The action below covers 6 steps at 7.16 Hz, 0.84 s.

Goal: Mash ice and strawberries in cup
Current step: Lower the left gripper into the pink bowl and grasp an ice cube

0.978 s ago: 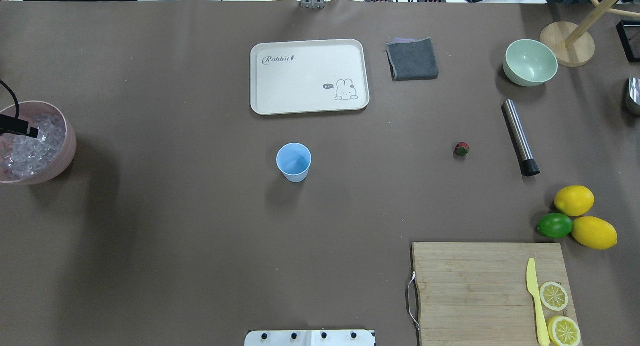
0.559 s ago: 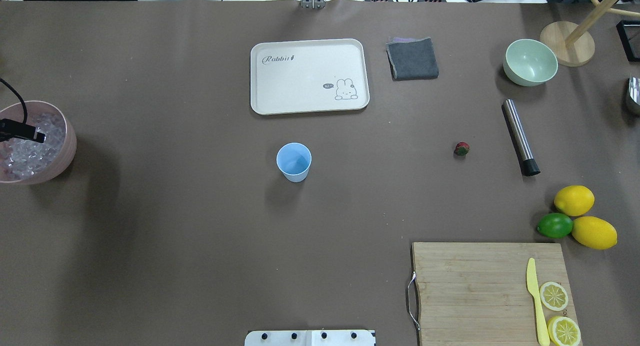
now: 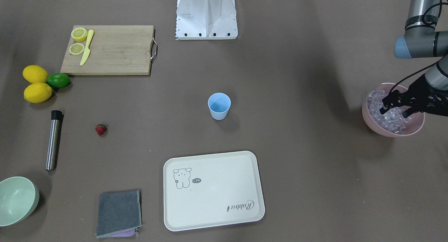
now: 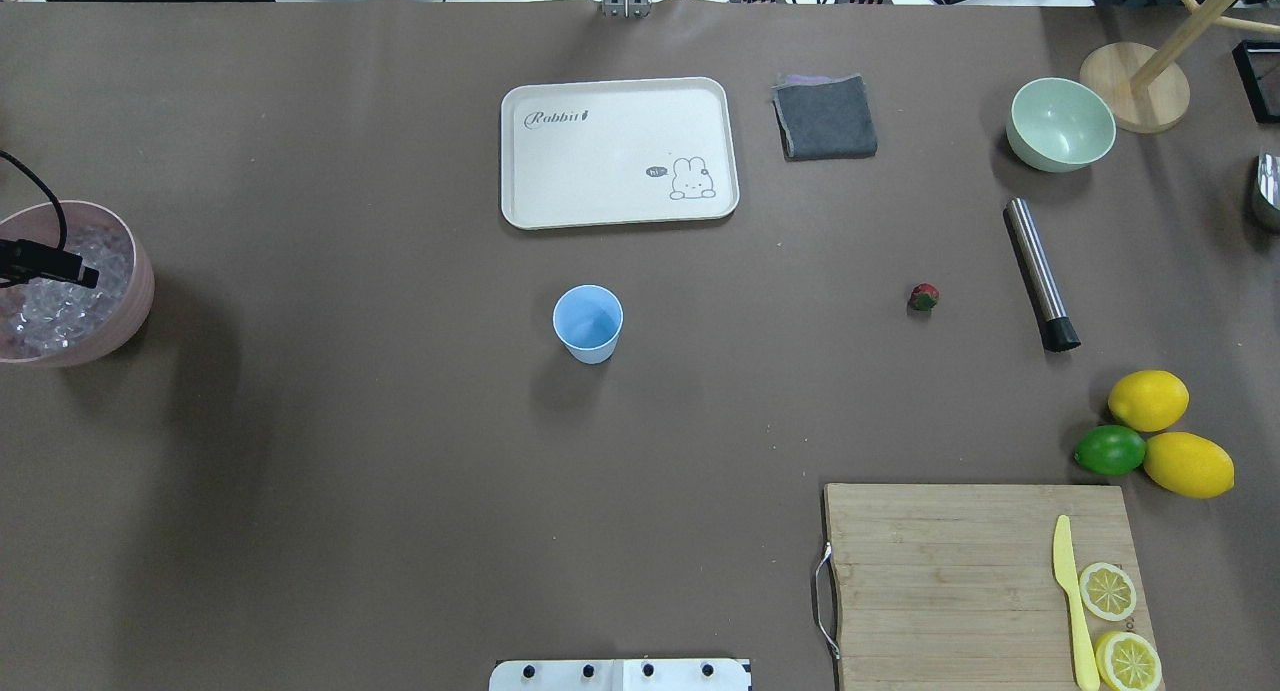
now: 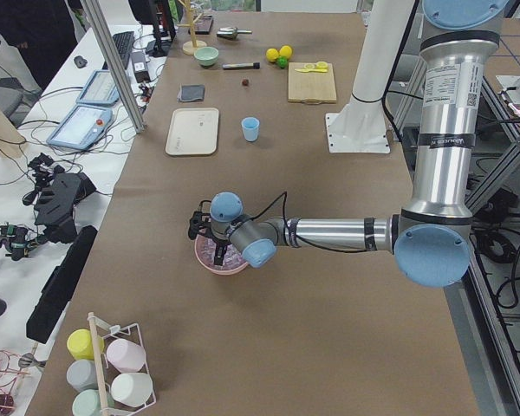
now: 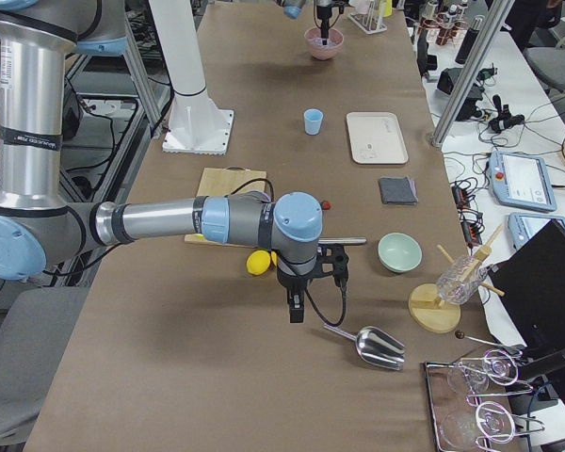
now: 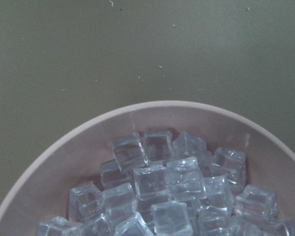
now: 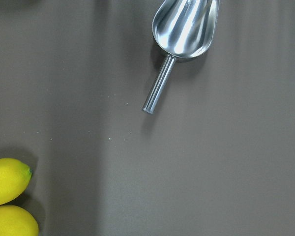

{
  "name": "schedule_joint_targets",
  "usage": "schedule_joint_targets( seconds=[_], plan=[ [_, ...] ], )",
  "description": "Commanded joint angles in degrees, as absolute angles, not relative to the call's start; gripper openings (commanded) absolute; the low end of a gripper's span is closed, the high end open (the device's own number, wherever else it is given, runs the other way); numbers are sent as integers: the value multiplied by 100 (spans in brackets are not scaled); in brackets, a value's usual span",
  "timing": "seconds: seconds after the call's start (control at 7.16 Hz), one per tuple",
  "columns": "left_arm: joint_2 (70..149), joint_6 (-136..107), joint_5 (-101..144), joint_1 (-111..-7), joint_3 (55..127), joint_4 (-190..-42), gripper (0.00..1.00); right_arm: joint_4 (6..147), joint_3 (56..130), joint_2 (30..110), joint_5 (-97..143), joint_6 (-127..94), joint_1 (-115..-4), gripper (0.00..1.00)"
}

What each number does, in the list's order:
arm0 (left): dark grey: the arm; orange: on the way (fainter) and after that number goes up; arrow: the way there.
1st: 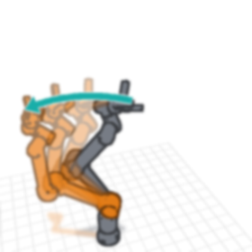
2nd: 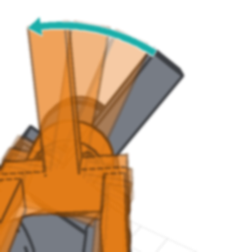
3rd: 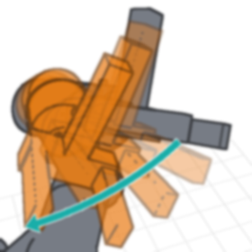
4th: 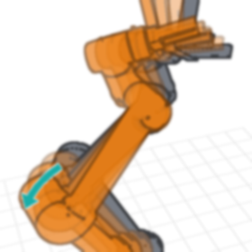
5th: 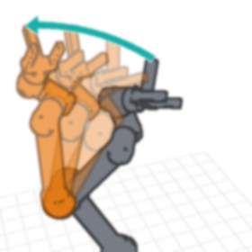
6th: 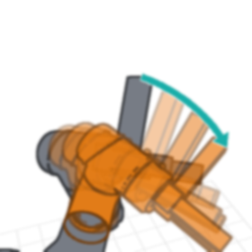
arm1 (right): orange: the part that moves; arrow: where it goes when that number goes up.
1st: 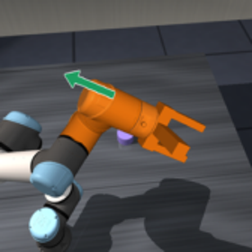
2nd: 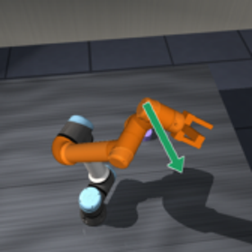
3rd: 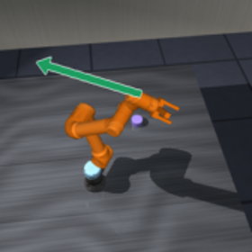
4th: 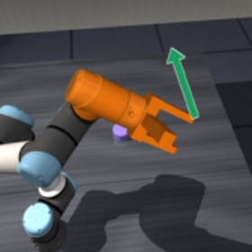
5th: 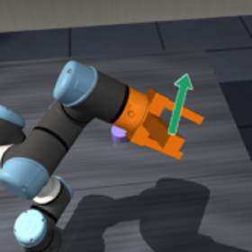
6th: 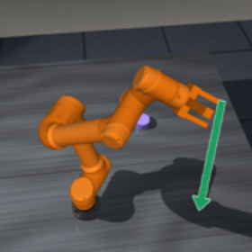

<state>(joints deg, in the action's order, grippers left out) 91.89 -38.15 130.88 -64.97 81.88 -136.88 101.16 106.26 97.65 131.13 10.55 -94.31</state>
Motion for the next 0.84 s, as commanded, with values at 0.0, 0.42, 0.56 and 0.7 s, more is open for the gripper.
schedule_joint_targets(
  seconds=[0.0, 0.42, 0.56, 0.7],
  plan=[
    [9202, -3814, 13096, -6495, 8183, -13754, 42, 10116, 10626, 9765, 13113, 1055, -9431, 100],
    [9167, -3814, 13148, -6504, 8287, -13781, 0, 10116, 10661, 9765, 13113, 1046, -9431, 100],
    [9158, -3814, 13157, -6513, 8349, -13781, 0, 10116, 10661, 9765, 13113, 1055, -9431, 100],
    [9141, -3814, 13236, -6556, 8454, -13773, 0, 10116, 10661, 9765, 13113, 1055, -9431, 100]
  ],
)
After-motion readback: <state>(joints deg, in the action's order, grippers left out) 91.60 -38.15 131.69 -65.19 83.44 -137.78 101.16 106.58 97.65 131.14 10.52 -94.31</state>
